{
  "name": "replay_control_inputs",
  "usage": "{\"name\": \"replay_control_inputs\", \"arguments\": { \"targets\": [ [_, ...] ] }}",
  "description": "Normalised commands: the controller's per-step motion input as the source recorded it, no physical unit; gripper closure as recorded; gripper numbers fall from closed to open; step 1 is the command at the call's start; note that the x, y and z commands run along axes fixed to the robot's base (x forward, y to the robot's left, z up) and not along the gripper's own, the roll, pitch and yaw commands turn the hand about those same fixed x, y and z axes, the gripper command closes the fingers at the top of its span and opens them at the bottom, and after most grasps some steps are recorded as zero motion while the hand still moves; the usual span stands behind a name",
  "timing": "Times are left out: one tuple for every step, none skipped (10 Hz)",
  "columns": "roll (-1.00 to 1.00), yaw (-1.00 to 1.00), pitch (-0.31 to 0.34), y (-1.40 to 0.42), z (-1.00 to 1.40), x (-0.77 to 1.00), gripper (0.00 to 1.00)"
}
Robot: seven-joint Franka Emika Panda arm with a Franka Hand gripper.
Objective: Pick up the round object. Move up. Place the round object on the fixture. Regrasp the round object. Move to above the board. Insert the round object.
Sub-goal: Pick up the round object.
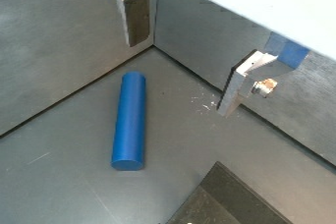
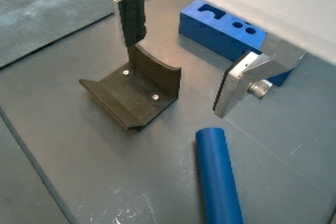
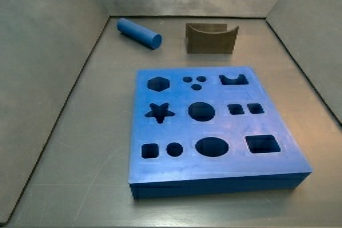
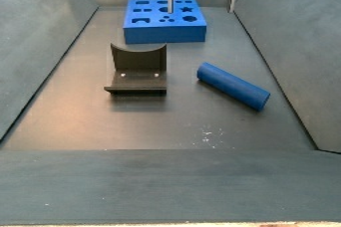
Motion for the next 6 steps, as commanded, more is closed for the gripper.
{"name": "replay_control_inputs", "arguments": {
  "targets": [
    [0.0, 0.01, -0.034, 0.0, -0.12, 0.0, 0.0],
    [0.0, 0.5, -0.154, -0.24, -0.77, -0.55, 0.0],
    [0.12, 0.72, 0.004, -0.33, -0.89, -0.27, 0.0],
    [0.16, 0.79, 0.11, -0.39, -0.94, -0.09, 0.0],
    [0.16, 0.79, 0.111, -0.39, -0.94, -0.08, 0.0],
    [0.14, 0.83, 0.093, -0.33, -0.97, -0.02, 0.0]
  ]
}}
